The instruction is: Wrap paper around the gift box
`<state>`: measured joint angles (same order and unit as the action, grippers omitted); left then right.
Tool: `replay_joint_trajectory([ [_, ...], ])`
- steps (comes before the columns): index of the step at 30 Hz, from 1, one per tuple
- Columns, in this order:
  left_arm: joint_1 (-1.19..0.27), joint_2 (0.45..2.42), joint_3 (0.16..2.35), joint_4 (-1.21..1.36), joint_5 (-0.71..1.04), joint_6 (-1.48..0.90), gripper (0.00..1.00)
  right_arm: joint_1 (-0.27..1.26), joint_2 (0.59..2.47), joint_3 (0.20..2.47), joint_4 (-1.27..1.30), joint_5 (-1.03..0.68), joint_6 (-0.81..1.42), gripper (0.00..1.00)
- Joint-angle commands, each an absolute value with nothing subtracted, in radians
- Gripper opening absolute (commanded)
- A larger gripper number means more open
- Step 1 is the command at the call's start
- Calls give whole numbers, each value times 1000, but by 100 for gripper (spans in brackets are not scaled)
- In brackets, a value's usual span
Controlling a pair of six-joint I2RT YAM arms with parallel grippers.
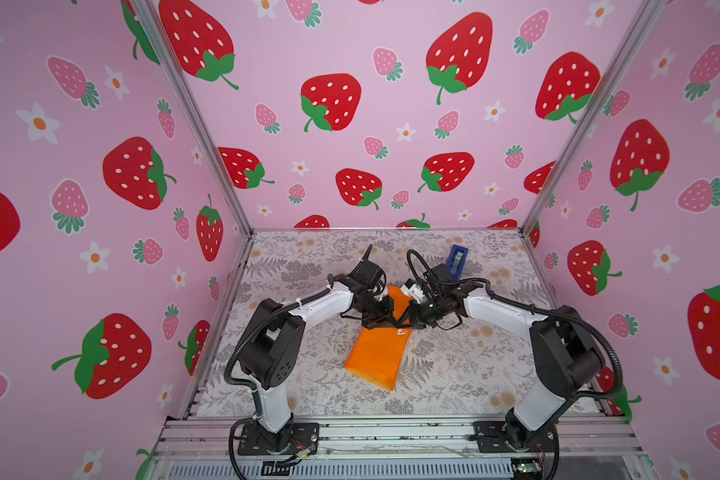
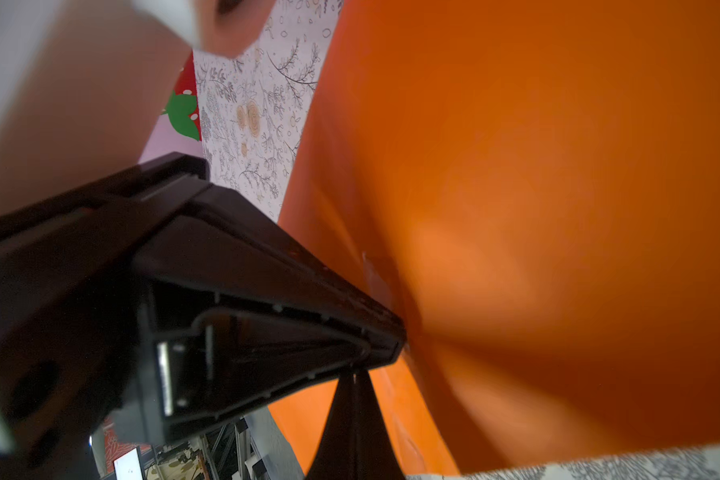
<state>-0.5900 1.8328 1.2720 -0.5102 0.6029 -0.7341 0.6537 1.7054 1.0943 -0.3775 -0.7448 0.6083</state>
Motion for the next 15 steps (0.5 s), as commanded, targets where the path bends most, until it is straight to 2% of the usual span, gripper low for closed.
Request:
replay_joint_trajectory([
  [1, -590, 1853, 1247, -591, 538, -734, 7, 666, 1736, 1080, -342, -722, 606, 6],
  [6, -591, 1853, 1251, -601, 535, -728, 7, 670, 1738, 1049, -361, -684, 591, 6],
  [15, -591, 1859, 1247, -597, 537, -728, 7, 674, 1630, 961, -418, -671, 571, 2],
])
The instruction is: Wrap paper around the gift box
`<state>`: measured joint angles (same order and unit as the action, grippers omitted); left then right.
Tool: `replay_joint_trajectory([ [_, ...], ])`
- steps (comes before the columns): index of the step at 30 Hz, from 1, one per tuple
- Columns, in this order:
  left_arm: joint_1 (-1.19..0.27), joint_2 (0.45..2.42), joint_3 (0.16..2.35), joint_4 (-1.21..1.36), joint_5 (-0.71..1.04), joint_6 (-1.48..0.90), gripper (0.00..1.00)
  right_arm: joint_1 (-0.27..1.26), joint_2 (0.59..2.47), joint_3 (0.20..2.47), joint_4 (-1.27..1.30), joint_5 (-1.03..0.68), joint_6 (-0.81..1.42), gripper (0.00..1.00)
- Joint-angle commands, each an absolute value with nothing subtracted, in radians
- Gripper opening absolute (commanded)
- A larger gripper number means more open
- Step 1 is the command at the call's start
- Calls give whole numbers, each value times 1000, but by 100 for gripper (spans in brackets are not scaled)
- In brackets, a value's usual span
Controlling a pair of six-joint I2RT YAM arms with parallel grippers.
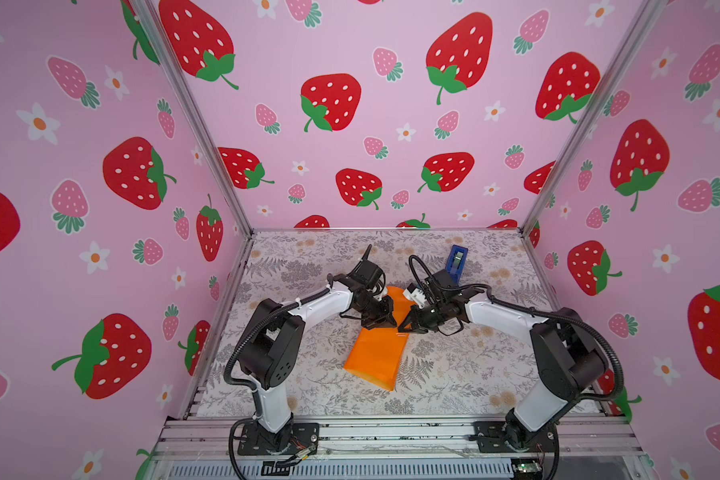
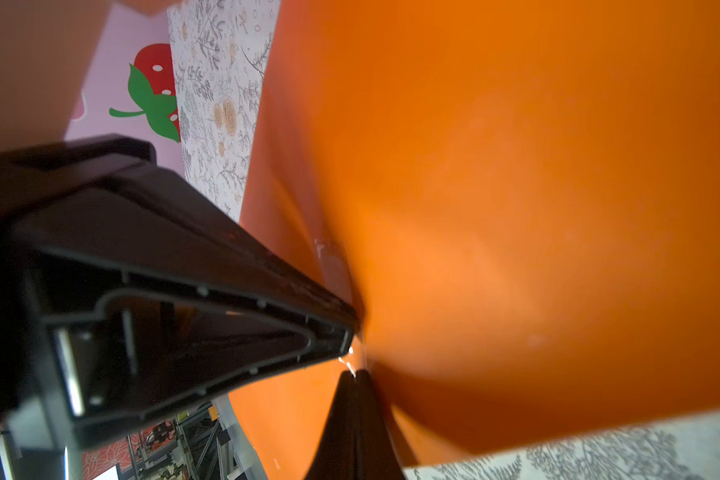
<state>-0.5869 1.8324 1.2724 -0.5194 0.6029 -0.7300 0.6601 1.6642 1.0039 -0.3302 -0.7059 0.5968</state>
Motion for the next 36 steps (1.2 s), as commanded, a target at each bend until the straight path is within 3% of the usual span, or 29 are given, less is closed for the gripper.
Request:
replay_joint_trajectory([
  [1, -590, 1859, 1248, -596, 538, -728, 7, 675, 1618, 953, -428, -663, 569, 2],
  [7, -590, 1859, 1250, -601, 537, -724, 7, 675, 1545, 903, -496, -581, 563, 2],
  [18, -591, 1856, 1249, -603, 538, -723, 7, 674, 1465, 878, -453, -605, 628, 2],
  [36, -591, 1852, 1247, -604, 538, -724, 7, 700, 1569, 839, -256, -687, 696, 2],
])
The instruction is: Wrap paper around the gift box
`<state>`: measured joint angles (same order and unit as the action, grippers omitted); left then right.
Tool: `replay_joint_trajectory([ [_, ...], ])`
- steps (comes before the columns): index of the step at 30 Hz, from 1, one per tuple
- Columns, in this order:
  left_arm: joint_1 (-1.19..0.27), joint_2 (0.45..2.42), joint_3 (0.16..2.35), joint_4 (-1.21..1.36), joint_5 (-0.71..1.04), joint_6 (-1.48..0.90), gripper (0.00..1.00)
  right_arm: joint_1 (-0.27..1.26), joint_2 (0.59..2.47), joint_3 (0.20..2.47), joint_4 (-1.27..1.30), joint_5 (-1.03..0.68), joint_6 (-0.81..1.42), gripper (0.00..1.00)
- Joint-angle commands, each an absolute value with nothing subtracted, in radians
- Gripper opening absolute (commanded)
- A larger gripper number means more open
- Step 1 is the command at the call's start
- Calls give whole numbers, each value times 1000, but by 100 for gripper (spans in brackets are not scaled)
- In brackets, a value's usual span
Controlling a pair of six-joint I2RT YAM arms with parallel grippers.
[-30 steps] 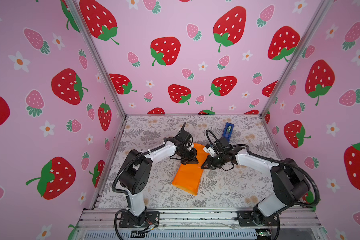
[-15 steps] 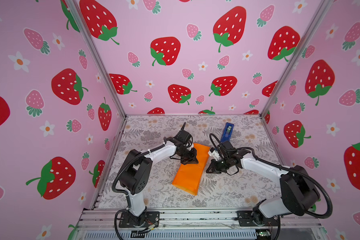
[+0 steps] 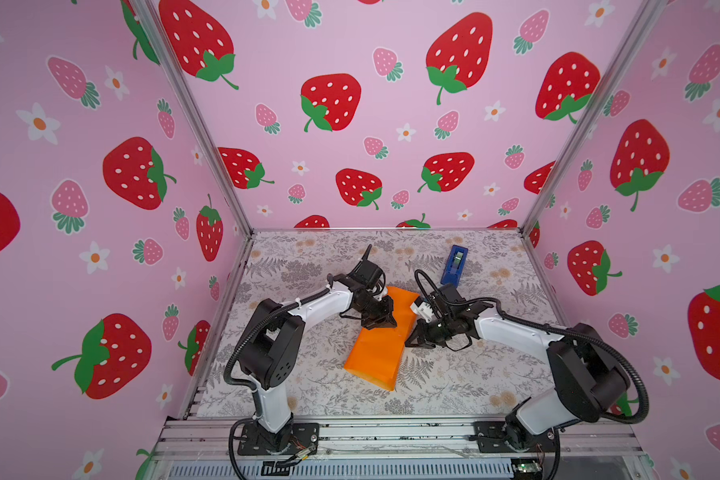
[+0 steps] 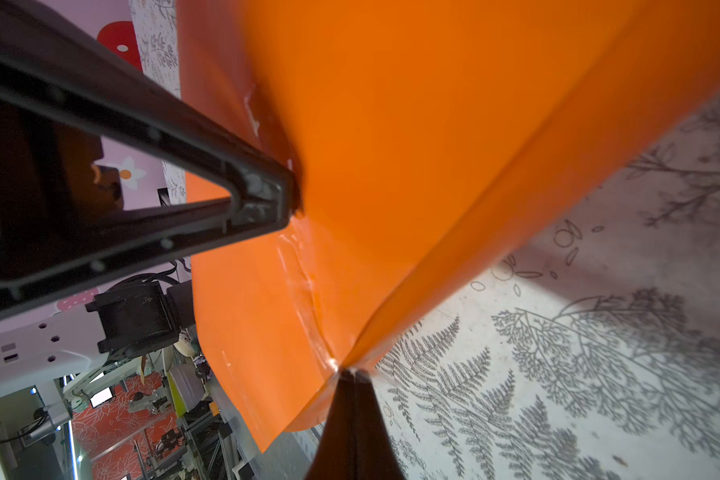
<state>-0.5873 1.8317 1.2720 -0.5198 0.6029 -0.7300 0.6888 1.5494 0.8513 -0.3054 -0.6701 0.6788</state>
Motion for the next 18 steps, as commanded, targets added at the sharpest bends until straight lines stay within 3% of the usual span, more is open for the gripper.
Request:
replay_joint_trajectory([
  [1, -591, 1852, 1248, -604, 538, -724, 7, 700, 1574, 839, -253, -682, 697, 2],
  [12, -590, 1848, 1237, -601, 538, -727, 7, 702, 1603, 714, 0, -685, 858, 0],
  [18, -591, 1849, 1238, -600, 540, -724, 7, 702, 1527, 686, -95, -579, 850, 1],
])
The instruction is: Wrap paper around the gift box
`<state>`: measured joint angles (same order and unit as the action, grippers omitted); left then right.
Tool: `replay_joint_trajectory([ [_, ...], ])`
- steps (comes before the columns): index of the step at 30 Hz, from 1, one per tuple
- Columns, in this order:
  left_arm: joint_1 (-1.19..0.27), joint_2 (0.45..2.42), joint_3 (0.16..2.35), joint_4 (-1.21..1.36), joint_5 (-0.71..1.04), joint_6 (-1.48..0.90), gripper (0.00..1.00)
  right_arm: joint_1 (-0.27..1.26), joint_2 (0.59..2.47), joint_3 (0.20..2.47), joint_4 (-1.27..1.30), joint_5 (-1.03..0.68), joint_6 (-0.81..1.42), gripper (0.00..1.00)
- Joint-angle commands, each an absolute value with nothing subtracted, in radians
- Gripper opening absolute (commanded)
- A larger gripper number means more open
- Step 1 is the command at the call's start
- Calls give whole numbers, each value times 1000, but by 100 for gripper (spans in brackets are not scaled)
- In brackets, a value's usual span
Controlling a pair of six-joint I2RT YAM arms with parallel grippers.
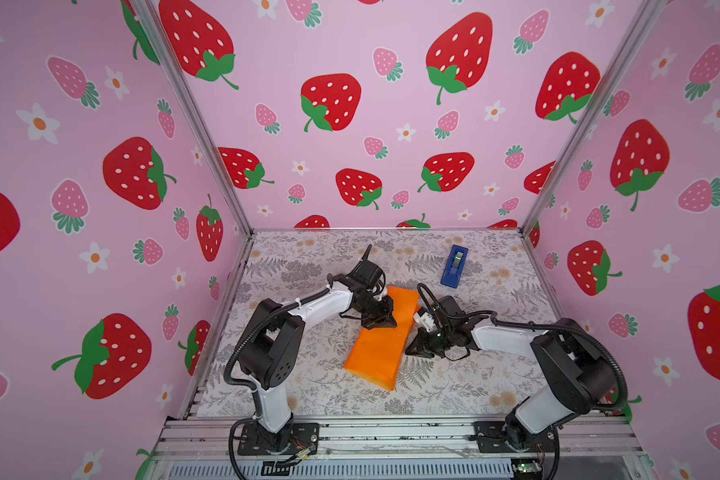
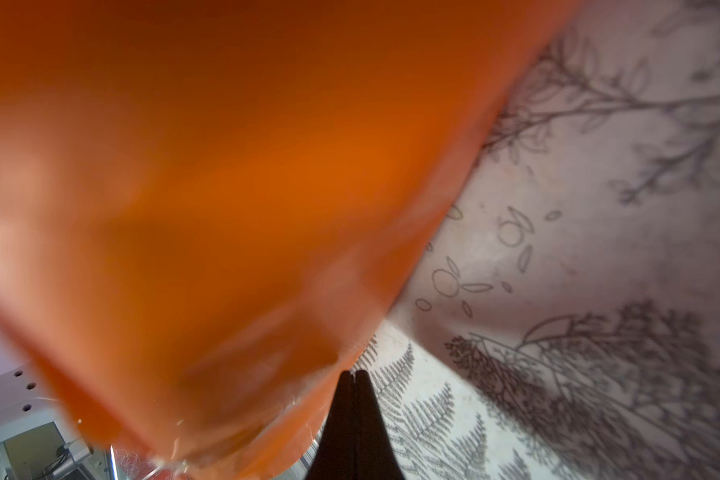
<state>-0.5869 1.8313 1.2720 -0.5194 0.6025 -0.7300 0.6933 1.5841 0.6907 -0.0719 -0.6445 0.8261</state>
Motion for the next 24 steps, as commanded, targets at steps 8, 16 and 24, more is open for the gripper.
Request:
replay_joint_trajectory([
  [8, -590, 1844, 1242, -601, 540, -723, 7, 703, 1373, 653, -82, -551, 959, 13],
  [16, -590, 1848, 1243, -600, 543, -721, 7, 716, 1340, 631, 19, -570, 1076, 40],
  [24, -590, 1846, 1239, -595, 545, -723, 7, 743, 1432, 651, 111, -602, 1099, 35],
])
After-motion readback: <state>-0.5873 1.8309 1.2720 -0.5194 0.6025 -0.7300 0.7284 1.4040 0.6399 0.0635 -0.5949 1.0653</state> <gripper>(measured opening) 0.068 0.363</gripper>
